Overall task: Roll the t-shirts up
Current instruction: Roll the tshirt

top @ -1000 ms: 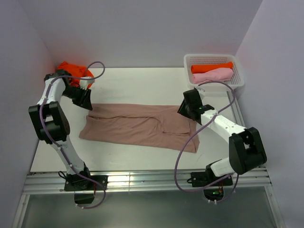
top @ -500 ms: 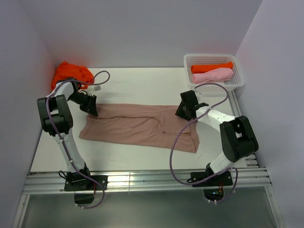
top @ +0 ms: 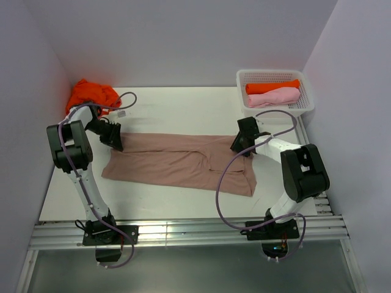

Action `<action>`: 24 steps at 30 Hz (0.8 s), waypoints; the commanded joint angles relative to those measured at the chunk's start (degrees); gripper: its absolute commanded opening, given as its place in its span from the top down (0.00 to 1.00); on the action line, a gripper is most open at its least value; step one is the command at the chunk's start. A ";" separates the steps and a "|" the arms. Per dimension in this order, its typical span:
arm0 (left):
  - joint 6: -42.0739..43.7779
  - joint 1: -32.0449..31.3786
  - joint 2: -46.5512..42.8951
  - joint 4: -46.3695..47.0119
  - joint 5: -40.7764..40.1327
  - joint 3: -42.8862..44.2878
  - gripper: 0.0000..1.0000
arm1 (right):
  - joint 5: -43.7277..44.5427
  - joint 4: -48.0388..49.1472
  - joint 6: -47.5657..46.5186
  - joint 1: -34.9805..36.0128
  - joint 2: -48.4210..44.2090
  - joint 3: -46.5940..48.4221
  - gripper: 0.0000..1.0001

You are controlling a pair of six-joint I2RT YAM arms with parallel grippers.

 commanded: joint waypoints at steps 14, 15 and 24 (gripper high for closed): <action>8.86 2.16 -5.97 -9.85 3.63 10.19 0.59 | 0.79 -5.00 0.29 -1.27 -1.00 3.53 0.55; 9.39 2.16 -7.02 -10.81 3.80 9.32 0.60 | 0.79 -5.00 0.38 -1.27 -1.53 3.44 0.55; 15.90 0.41 -12.04 -10.56 1.26 -2.37 0.75 | 2.20 -5.88 2.49 2.59 -4.96 3.61 0.55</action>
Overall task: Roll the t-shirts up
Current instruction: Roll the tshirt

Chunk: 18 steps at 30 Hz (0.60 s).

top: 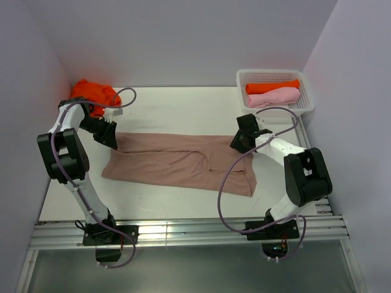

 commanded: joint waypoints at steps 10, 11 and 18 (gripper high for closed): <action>-2.46 -2.11 5.70 4.09 -0.18 1.13 0.75 | 1.74 0.11 3.09 4.93 -3.04 0.47 0.55; -2.82 -2.11 7.01 4.26 -0.19 1.48 0.75 | 1.74 0.11 3.09 5.10 -2.87 0.12 0.55; -5.54 -2.11 8.87 7.60 -1.33 2.19 0.76 | 2.18 0.29 3.18 5.01 -2.78 -1.12 0.54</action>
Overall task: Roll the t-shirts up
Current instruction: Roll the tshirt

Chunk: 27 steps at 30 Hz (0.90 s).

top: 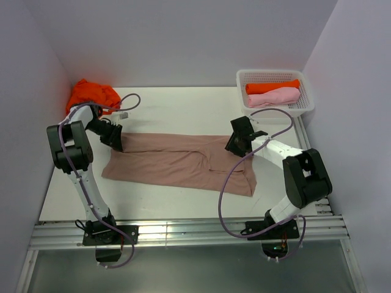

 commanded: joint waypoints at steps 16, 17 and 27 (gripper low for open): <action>1.02 1.54 -8.52 0.05 0.80 1.89 0.64 | 2.36 -0.02 0.90 0.36 -4.14 -1.71 0.54; 1.37 2.07 -9.74 -0.38 0.54 0.67 0.63 | 2.45 -0.02 0.90 0.36 -4.32 -1.80 0.54; 6.47 2.86 -13.36 -1.00 -1.31 -7.96 0.63 | 2.63 0.42 1.17 0.36 -5.38 -3.03 0.54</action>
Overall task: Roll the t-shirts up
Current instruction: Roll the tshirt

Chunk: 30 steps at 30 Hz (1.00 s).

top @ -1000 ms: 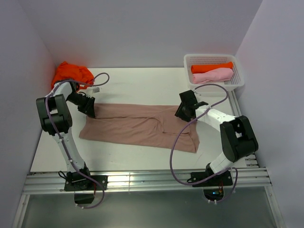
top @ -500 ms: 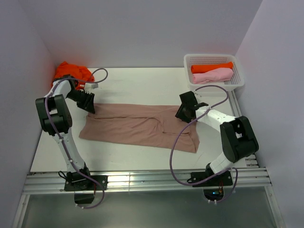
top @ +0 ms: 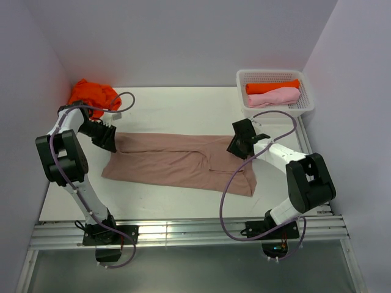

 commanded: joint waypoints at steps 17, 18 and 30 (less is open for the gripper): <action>-1.91 -1.98 4.95 2.42 1.10 0.53 0.65 | 1.38 0.95 -0.08 0.27 -1.55 -0.50 0.54; -2.18 -2.06 5.12 2.77 1.27 0.79 0.65 | 1.38 0.86 -0.17 0.27 -1.55 -0.41 0.54; -4.82 -2.15 8.11 4.45 1.10 2.91 0.65 | 1.47 1.21 -0.08 0.18 0.12 -0.06 0.54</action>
